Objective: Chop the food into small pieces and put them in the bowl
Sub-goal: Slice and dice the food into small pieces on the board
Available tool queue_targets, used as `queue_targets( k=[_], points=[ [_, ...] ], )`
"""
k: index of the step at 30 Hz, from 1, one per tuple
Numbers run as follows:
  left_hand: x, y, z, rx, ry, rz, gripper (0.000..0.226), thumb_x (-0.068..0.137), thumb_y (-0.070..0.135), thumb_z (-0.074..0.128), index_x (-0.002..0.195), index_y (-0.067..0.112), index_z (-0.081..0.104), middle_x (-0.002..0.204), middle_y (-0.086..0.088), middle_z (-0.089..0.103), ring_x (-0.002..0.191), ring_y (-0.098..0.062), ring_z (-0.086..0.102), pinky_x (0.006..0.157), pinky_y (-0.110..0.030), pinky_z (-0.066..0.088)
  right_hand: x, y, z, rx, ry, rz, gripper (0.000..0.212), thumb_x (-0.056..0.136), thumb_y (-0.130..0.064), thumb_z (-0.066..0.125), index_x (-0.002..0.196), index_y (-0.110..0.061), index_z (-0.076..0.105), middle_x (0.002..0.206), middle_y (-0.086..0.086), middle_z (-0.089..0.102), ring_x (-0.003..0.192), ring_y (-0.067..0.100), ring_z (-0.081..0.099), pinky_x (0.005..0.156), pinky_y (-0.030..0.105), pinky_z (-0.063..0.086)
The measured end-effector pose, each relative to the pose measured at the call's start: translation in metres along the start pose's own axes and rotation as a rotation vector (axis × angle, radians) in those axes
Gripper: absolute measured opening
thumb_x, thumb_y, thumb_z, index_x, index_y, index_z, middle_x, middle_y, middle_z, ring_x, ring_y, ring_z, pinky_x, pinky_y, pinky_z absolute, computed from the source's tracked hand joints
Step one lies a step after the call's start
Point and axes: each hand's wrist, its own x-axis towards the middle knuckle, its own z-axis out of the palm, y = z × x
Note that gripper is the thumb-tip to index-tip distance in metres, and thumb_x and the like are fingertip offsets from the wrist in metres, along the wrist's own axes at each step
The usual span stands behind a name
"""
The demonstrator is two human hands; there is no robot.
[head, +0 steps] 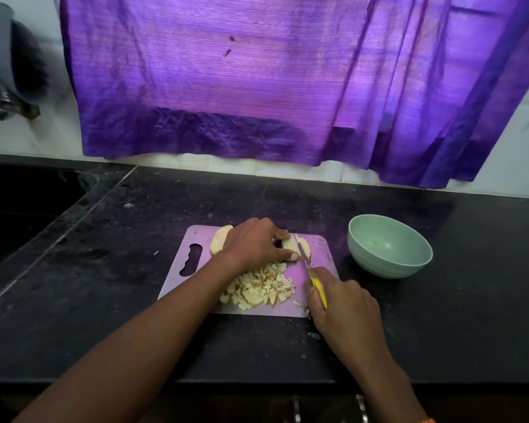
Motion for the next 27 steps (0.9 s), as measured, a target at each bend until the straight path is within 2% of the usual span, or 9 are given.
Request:
queue_targets(
  k=[3,6,14,22,27],
  points=[
    [0.000,0.001,-0.001,0.000,0.009,0.012,0.064,0.080,0.071,0.081,0.134,0.037,0.073,0.128,0.013,0.075,0.107,-0.013,0.070,0.080,-0.036,0.061,-0.001,0.001,0.000,0.018,0.020,0.001,0.044,0.106,-0.045,0.038,0.150,-0.041,0.038,0.098,0.000,0.064,0.086,0.024,0.060,0.068,0.036,0.036],
    [-0.001,0.001,-0.002,-0.015,0.027,0.032,0.064,0.078,0.070,0.082,0.131,0.035,0.075,0.129,0.015,0.075,0.112,-0.013,0.070,0.085,-0.039,0.062,0.001,0.003,0.003,0.093,0.054,0.015,0.044,0.105,-0.046,0.040,0.149,-0.041,0.042,0.093,0.000,0.064,0.079,0.022,0.053,0.067,0.036,0.037],
    [0.002,-0.001,-0.006,-0.042,0.012,0.031,0.060,0.078,0.067,0.085,0.126,0.030,0.079,0.129,0.015,0.075,0.111,-0.013,0.070,0.085,-0.040,0.062,0.025,-0.005,0.007,0.163,0.080,-0.010,0.045,0.104,-0.037,0.046,0.150,-0.038,0.045,0.102,0.009,0.068,0.091,0.030,0.061,0.068,0.036,0.038],
    [0.002,-0.002,-0.003,-0.029,0.014,0.039,0.057,0.078,0.066,0.085,0.122,0.031,0.080,0.128,0.018,0.074,0.107,-0.010,0.071,0.084,-0.038,0.062,0.036,-0.003,0.010,0.129,0.030,-0.033,0.041,0.106,-0.040,0.042,0.146,-0.038,0.049,0.105,0.008,0.068,0.093,0.030,0.062,0.068,0.036,0.040],
    [0.003,-0.003,-0.003,-0.018,0.016,0.036,0.054,0.078,0.068,0.084,0.118,0.032,0.082,0.124,0.020,0.076,0.102,-0.009,0.071,0.081,-0.038,0.063,0.041,-0.008,0.010,0.053,0.015,-0.050,0.039,0.106,-0.036,0.041,0.144,-0.034,0.050,0.108,0.005,0.069,0.094,0.026,0.064,0.067,0.035,0.039]
  ],
)
